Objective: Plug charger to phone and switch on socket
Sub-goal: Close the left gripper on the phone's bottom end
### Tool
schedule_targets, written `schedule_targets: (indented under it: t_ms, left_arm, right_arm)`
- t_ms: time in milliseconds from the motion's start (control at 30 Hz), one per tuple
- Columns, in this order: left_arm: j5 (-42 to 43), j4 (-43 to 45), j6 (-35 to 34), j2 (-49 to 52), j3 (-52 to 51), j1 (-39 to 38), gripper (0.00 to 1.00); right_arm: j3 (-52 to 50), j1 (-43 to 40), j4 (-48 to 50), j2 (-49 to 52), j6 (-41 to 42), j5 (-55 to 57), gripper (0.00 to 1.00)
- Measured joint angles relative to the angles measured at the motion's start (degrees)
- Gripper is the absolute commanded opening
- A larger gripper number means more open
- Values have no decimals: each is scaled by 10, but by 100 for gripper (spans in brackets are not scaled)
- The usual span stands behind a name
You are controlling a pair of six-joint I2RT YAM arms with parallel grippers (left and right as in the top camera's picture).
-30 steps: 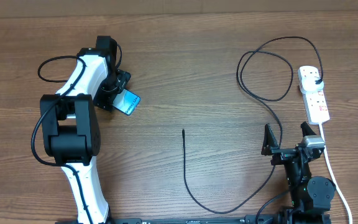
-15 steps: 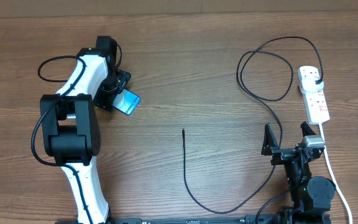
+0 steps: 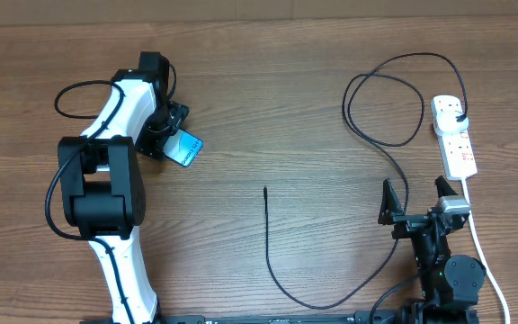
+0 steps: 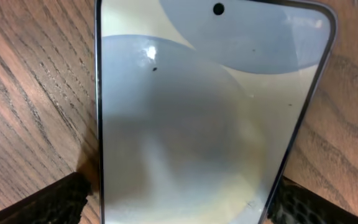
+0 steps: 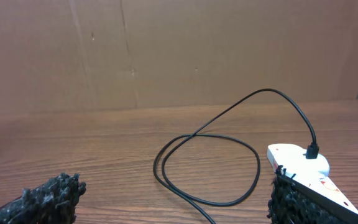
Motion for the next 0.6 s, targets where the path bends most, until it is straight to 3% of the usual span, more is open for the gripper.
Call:
schedule_targets:
  t_ms: [600]
  left_arm:
    - [-2,1,6,0,0,0,86]
  right_arm:
    - [0,0,0,0,0,0,100]
